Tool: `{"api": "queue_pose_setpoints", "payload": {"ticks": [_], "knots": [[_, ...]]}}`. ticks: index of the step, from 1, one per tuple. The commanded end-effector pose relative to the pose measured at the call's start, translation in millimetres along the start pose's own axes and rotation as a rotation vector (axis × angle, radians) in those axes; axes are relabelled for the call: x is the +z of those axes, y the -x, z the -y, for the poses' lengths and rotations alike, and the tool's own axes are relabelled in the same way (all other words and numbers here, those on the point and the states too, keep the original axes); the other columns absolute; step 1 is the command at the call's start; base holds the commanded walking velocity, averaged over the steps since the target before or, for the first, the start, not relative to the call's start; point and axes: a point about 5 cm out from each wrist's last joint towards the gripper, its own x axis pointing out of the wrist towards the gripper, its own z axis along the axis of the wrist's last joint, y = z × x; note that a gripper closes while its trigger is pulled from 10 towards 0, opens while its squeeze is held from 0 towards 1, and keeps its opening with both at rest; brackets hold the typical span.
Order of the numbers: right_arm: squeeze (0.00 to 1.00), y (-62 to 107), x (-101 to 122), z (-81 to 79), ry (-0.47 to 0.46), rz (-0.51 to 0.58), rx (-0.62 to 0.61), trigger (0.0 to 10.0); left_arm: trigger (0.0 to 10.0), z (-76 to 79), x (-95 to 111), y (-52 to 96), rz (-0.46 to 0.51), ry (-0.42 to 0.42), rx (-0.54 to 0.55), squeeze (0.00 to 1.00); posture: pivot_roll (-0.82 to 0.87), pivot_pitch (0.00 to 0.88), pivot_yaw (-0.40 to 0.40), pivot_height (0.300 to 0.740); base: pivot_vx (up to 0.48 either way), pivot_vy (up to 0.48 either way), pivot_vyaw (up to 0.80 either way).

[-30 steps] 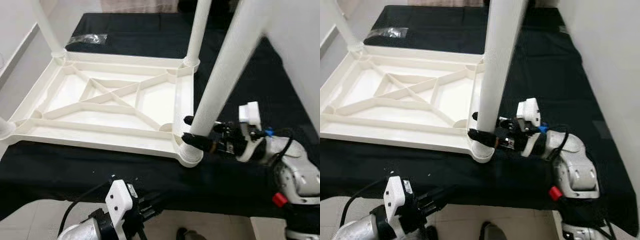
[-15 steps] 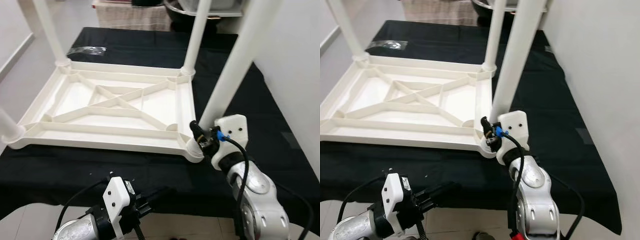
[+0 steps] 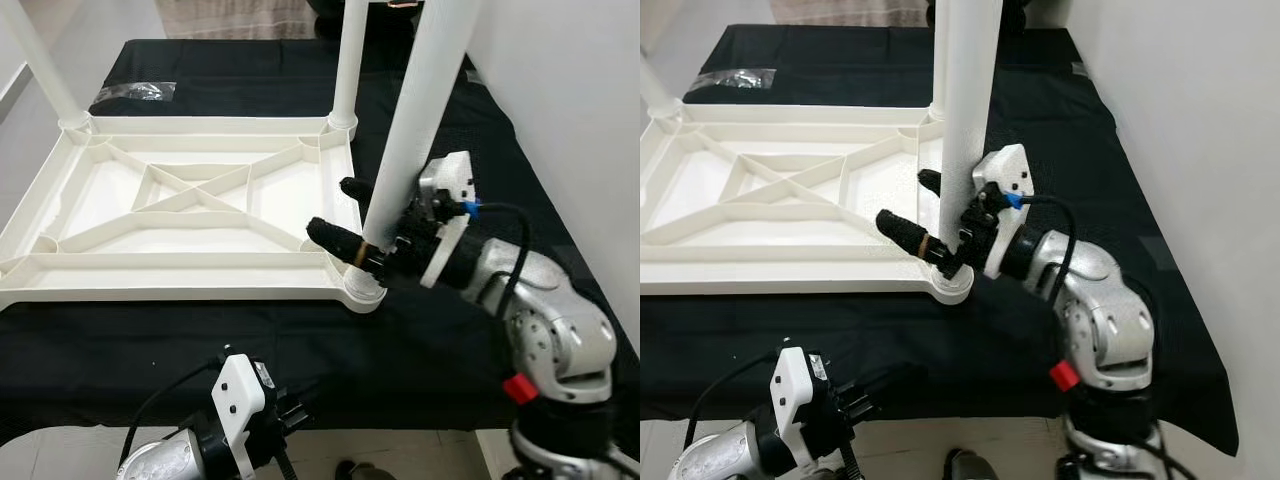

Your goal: Building children table

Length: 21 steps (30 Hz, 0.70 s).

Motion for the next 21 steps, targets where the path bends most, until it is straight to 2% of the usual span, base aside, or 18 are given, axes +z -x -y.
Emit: {"api": "queue_pose_setpoints", "payload": {"ticks": [1, 2, 4, 6, 12, 13, 17, 21], "knots": [[0.00, -1.0, -11, 4.5, 0.027, -0.078, 0.166, 10.0, 10.0, 5.6, 1, 0.4, 0.004, 0.010, -0.007, 0.00, 0.05, 0.249, -0.039, 0.740, 0.000, 0.000, 0.00], [0.00, -1.7, -12, 13.4, 0.062, -0.107, 0.189, 10.0, 10.0, 6.5, 2, 0.8, 0.004, 0.011, -0.008, 0.00, 0.05, 0.252, -0.040, 0.740, 0.000, 0.000, 0.00], [0.00, -3.0, -12, 18.7, 0.084, -0.123, 0.200, 10.0, 10.0, 7.2, 2, 1.3, 0.004, 0.011, -0.008, 0.00, 0.06, 0.254, -0.040, 0.740, 0.000, 0.000, 0.00], [0.00, -10.1, -6, 28.1, 0.086, -0.091, 0.211, 10.0, 10.0, 8.6, 3, 2.3, 0.001, 0.012, -0.007, 0.00, 0.07, 0.259, -0.037, 0.740, 0.000, 0.000, 0.00], [0.00, -14.6, 2, 38.7, 0.094, -0.059, 0.249, 10.0, 10.0, 11.3, 3, 4.4, -0.006, 0.014, -0.005, 0.00, 0.09, 0.270, -0.035, 0.740, 0.000, 0.000, 0.00], [0.00, -13.4, 1, 44.9, 0.095, -0.060, 0.252, 0.0, 10.0, 12.1, 4, 5.2, -0.009, 0.015, -0.004, 0.00, 0.10, 0.275, -0.033, 0.740, 0.000, 0.000, 0.00], [0.00, -1.0, -5, 55.8, 0.085, -0.097, 0.295, 0.0, 10.0, 13.1, 4, 6.5, -0.013, 0.020, -0.003, 0.00, 0.09, 0.282, -0.033, 0.740, 0.000, 0.000, 0.00], [0.00, 4.6, -7, 60.2, 0.084, -0.103, 0.305, 0.0, 10.0, 13.4, 4, 6.8, -0.014, 0.021, -0.002, 0.00, 0.09, 0.282, -0.033, 0.740, 0.000, 0.000, 0.00]]}}
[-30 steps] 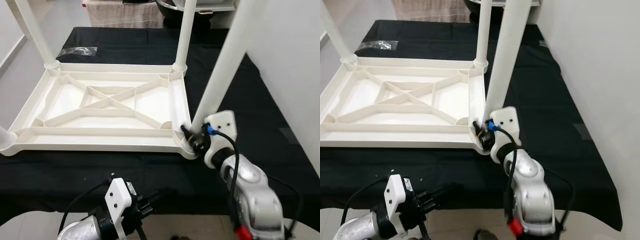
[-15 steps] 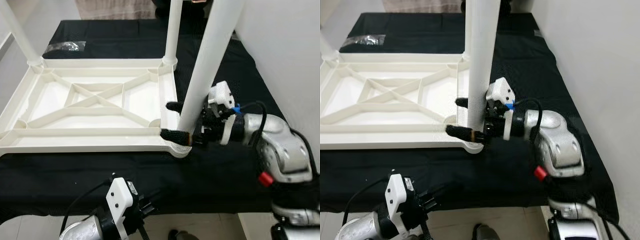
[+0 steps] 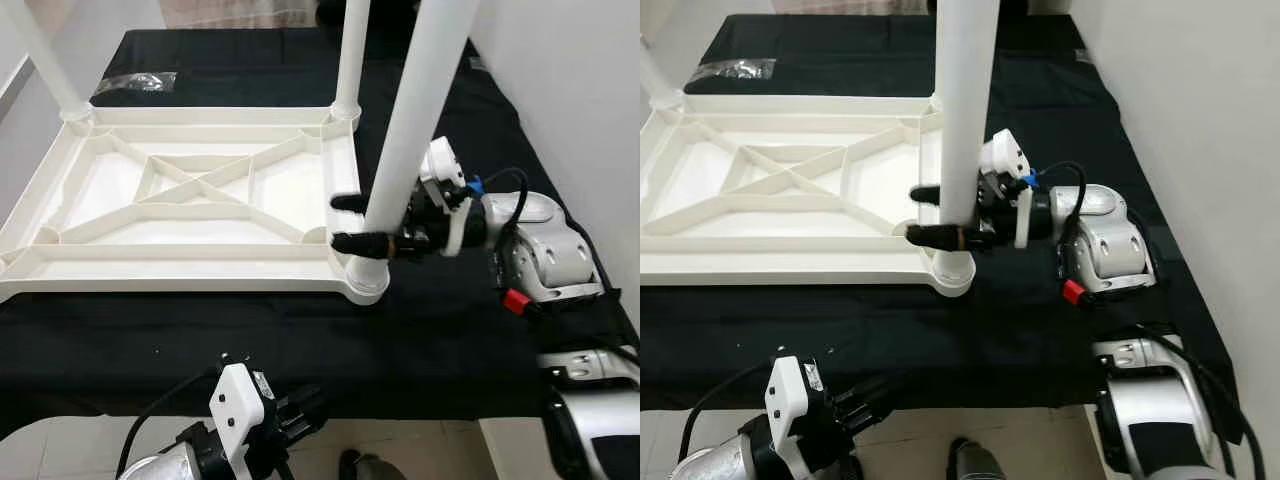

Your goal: Building children table

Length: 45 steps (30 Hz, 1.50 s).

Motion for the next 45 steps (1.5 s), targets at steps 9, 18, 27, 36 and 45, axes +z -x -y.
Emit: {"api": "queue_pose_setpoints", "payload": {"ticks": [9, 18, 27, 36, 45], "knots": [[0.00, 6.6, -29, -29.1, -0.159, 0.027, -0.154, 0.0, 10.0, 0.2, -1, 1.3, -0.012, 0.004, -0.011, 0.00, 0.06, 0.263, -0.055, 0.740, 0.000, 0.000, 0.00], [0.00, -15.1, -108, -109.0, -0.369, -0.439, -1.010, 0.0, 10.0, -7.1, -5, -1.5, -0.015, -0.022, -0.003, 0.00, 0.05, 0.239, -0.052, 0.740, 0.000, 0.000, 0.00], [0.00, -41.8, -78, -75.0, -0.346, -0.260, -0.985, 4.5, 10.0, -12.7, -7, -6.1, -0.005, -0.040, 0.010, 0.00, 0.05, 0.203, -0.072, 0.740, 0.000, 0.000, 0.00], [1.00, -43.9, -23, -58.9, -0.217, 0.055, -0.545, 10.0, 10.0, -10.3, -5, -7.2, 0.004, -0.034, 0.008, 0.00, 0.06, 0.223, -0.059, 0.740, 0.000, 0.000, 0.00], [0.59, -11.8, -15, -33.2, 0.036, -0.114, -0.116, 10.0, 10.0, -2.5, -4, -6.1, 0.007, -0.021, -0.002, 0.00, 0.09, 0.246, -0.056, 0.740, 0.000, 0.000, 0.00]]}}
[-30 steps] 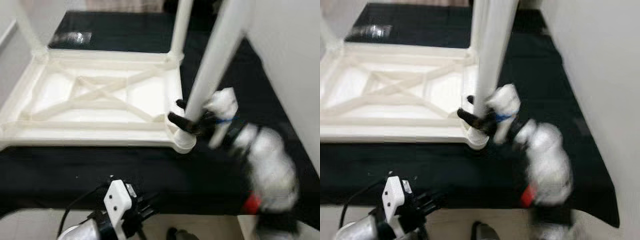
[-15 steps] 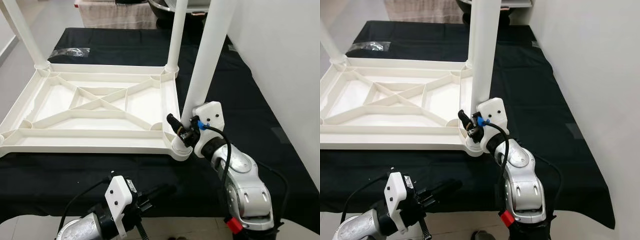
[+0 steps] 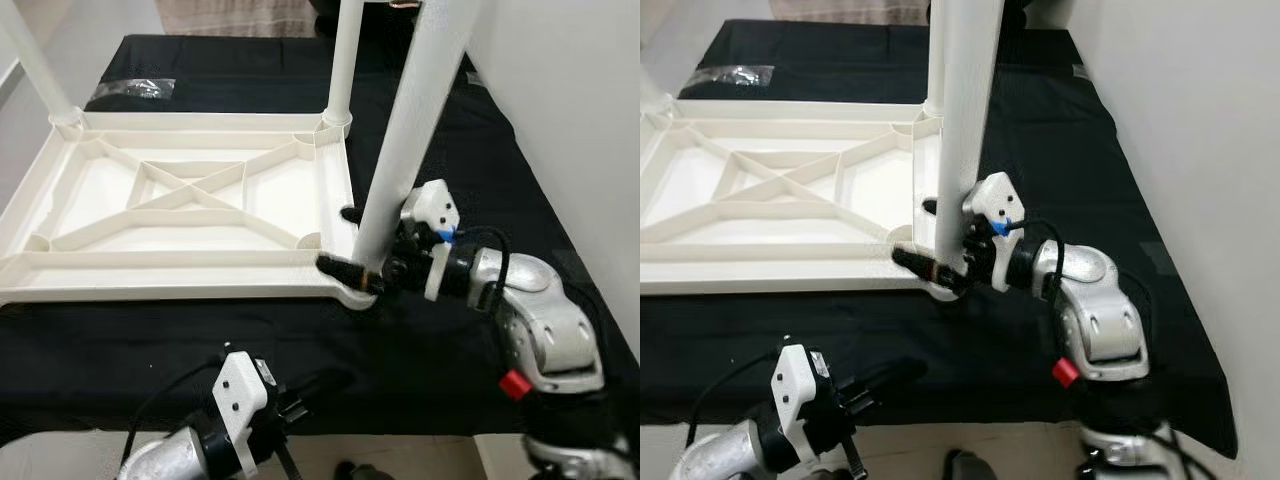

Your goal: Building children table

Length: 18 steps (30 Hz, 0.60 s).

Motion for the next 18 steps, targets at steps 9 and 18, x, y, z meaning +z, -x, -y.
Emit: {"api": "queue_pose_setpoints", "payload": {"ticks": [9, 18], "knots": [[0.00, -3.2, 6, 42.1, 0.084, -0.022, 0.059, 10.0, 10.0, 12.6, 3, 5.0, -0.012, 0.025, -0.012, 0.00, 0.12, 0.270, -0.046, 0.740, 0.000, 0.000, 0.00], [0.00, 3.8, 6, 49.5, 0.047, 0.006, 0.130, 0.0, 10.0, 15.0, 4, 6.7, -0.016, 0.033, -0.016, 0.00, 0.12, 0.283, -0.043, 0.740, 0.000, 0.000, 0.00]]}}
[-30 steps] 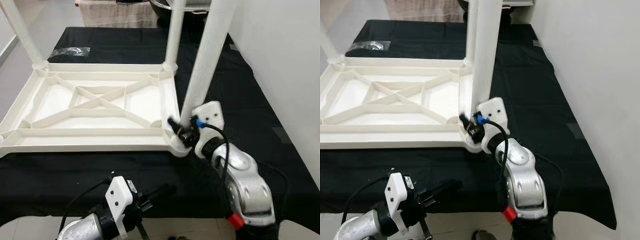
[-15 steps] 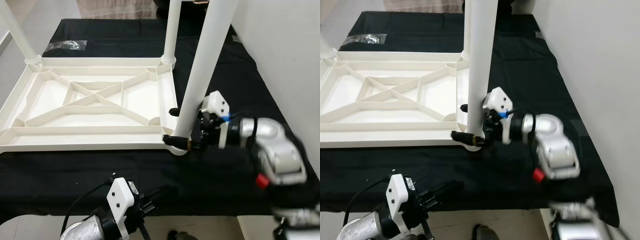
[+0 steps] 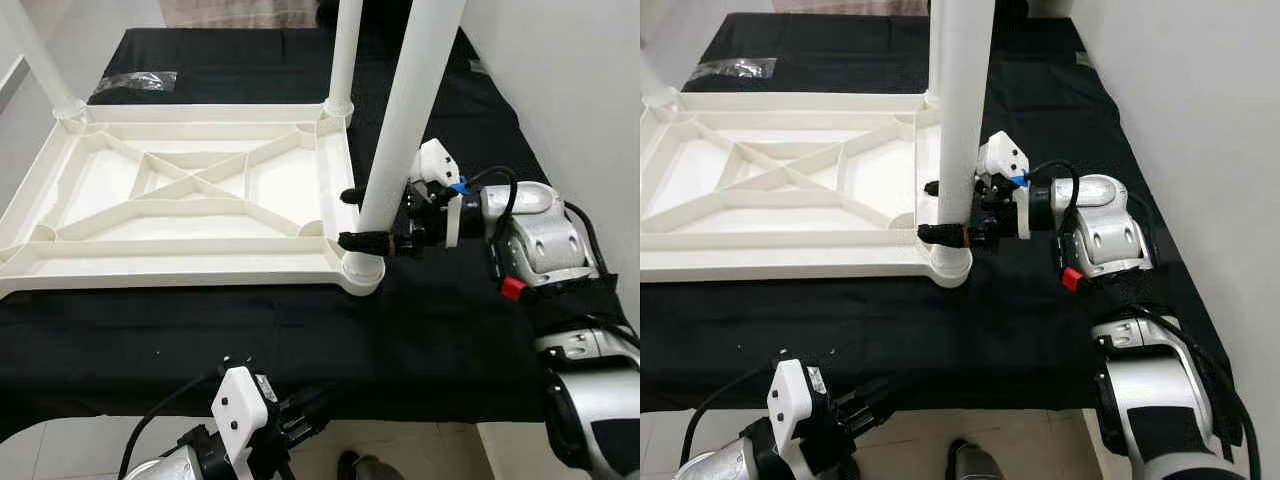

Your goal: Building children table

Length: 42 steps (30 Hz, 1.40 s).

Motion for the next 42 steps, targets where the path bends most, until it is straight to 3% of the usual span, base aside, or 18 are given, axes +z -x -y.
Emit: {"api": "queue_pose_setpoints", "payload": {"ticks": [1, 5, 6, 12, 15, 17, 19, 20, 24, 28, 29, 30, 33, 34, 35, 38, 41, 42], "knots": [[0.00, 6.6, -4, -3.1, -0.013, 0.000, 0.047, 0.0, 10.0, 4.4, 0, 1.7, -0.013, 0.013, -0.015, 0.00, 0.11, 0.284, -0.044, 0.740, 0.000, 0.000, 0.00], [0.00, 15.7, -19, -11.4, -0.075, 0.030, 0.062, 0.0, 10.0, 3.5, 0, 1.5, -0.013, 0.015, -0.013, 0.00, 0.09, 0.280, -0.046, 0.740, 0.000, 0.000, 0.00], [0.00, 14.3, -33, -21.2, -0.135, 0.079, -0.003, 0.0, 10.0, 2.0, 0, 1.0, -0.012, 0.015, -0.011, 0.00, 0.08, 0.275, -0.046, 0.740, 0.000, 0.000, 0.00], [0.00, 1.7, -54, -42.4, -0.216, 0.111, -0.168, 0.0, 10.0, -0.7, -1, 0.3, -0.010, 0.014, -0.011, 0.00, 0.07, 0.270, -0.054, 0.740, 0.000, 0.000, 0.00], [0.00, -39.2, -72, -102.7, -0.445, 0.089, -0.500, 0.0, 10.0, -5.2, -2, 0.5, -0.010, 0.008, -0.011, 0.00, 0.05, 0.252, -0.057, 0.740, 0.000, 0.000, 0.00], [0.00, -39.2, -72, -102.7, -0.445, 0.089, -0.500, 0.0, 10.0, -5.2, -2, 0.5, -0.010, 0.008, -0.011, 0.00, 0.05, 0.252, -0.057, 0.740, 0.000, 0.000, 0.00], [0.00, -18.6, -92, -112.6, -0.512, -0.199, -1.005, 0.0, 10.0, -9.5, -5, -1.0, -0.011, 0.003, -0.011, 0.00, 0.03, 0.228, -0.059, 0.740, 0.000, 0.000, 0.00], [0.00, -18.1, -88, -119.8, -0.511, -0.247, -1.094, 0.0, 10.0, -12.0, -6, -2.0, -0.011, 0.001, -0.011, 0.00, 0.02, 0.219, -0.051, 0.740, 0.000, 0.000, 0.00], [0.00, -38.8, -75, -125.1, -0.501, -0.195, -1.051, 0.0, 10.0, -15.2, -7, -4.5, -0.009, -0.005, -0.014, 0.00, 0.02, 0.205, -0.055, 0.740, 0.000, 0.000, 0.00], [0.00, -52.8, -66, -109.1, -0.437, -0.143, -0.961, 0.0, 10.0, -16.9, -8, -5.9, -0.007, -0.021, -0.004, 0.00, 0.04, 0.196, -0.065, 0.740, 0.000, 0.000, 0.00], [0.00, -53.6, -64, -100.6, -0.412, -0.127, -0.943, 10.0, 10.0, -17.1, -8, -5.9, -0.006, -0.023, 0.001, 0.00, 0.04, 0.197, -0.064, 0.740, 0.000, 0.000, 0.00], [0.00, -56.2, -62, -88.0, -0.384, -0.098, -0.873, 10.0, 10.0, -17.0, -7, -6.0, -0.004, -0.025, 0.004, 0.00, 0.04, 0.199, -0.063, 0.740, 0.000, 0.000, 0.00], [0.00, -53.1, -56, -75.2, -0.370, -0.050, -0.861, 10.0, 10.0, -17.0, -7, -6.1, -0.002, -0.025, 0.006, 0.00, 0.04, 0.199, -0.063, 0.740, 0.000, 0.000, 0.00], [0.95, -51.3, -49, -65.9, -0.332, 0.013, -0.795, 10.0, 10.0, -15.9, -6, -6.1, -0.001, -0.024, 0.006, 0.00, 0.05, 0.208, -0.064, 0.740, 0.000, 0.000, 0.00], [1.00, -50.0, -42, -62.0, -0.309, 0.042, -0.769, 10.0, 10.0, -15.3, -6, -6.3, 0.001, -0.023, 0.004, 0.00, 0.05, 0.208, -0.064, 0.740, 0.000, 0.000, 0.00], [1.00, -48.2, -35, -56.8, -0.291, 0.086, -0.671, 10.0, 10.0, -13.5, -6, -6.2, 0.002, -0.021, 0.001, 0.00, 0.06, 0.221, -0.062, 0.740, 0.000, 0.000, 0.00], [1.00, -41.5, -20, -45.3, -0.140, 0.103, -0.454, 10.0, 10.0, -7.5, -3, -4.5, 0.003, -0.014, -0.006, 0.00, 0.09, 0.246, -0.056, 0.740, 0.000, 0.000, 0.00], [1.00, -41.5, -20, -45.3, -0.140, 0.103, -0.454, 10.0, 10.0, -7.5, -3, -4.5, 0.003, -0.014, -0.006, 0.00, 0.09, 0.246, -0.056, 0.740, 0.000, 0.000, 0.00]]}}
